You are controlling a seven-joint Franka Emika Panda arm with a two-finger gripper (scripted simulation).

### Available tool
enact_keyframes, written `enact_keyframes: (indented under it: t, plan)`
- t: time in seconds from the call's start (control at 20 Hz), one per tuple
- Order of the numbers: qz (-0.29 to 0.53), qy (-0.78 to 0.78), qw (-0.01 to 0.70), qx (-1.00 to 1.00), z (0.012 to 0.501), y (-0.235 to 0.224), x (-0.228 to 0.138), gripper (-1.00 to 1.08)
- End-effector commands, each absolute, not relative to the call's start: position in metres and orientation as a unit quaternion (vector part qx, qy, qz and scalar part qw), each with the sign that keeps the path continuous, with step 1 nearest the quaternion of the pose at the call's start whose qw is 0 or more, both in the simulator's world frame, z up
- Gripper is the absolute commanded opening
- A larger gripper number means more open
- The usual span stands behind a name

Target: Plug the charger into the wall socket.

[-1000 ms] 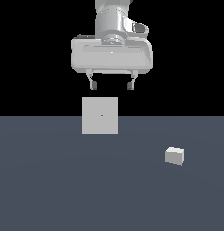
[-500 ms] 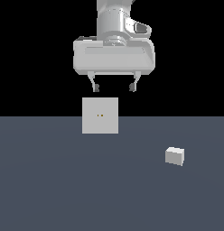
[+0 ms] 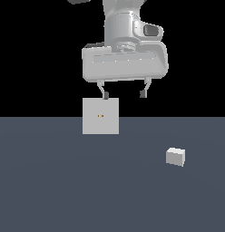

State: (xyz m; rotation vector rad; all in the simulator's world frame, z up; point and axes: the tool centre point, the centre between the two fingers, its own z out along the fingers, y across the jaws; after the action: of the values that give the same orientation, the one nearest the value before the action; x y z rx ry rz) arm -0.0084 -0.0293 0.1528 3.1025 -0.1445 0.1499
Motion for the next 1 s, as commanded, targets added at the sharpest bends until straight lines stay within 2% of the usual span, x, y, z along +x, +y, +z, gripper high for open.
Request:
enact_keyframes:
  t: [0.0, 0.95]
  plan:
    - [0.063, -0.067, 0.020, 0.996, 0.146, -0.038, -0.011, 1.00]
    - [0.180, -0.233, 0.059, 0.954, 0.092, -0.106, -0.032, 1.00]
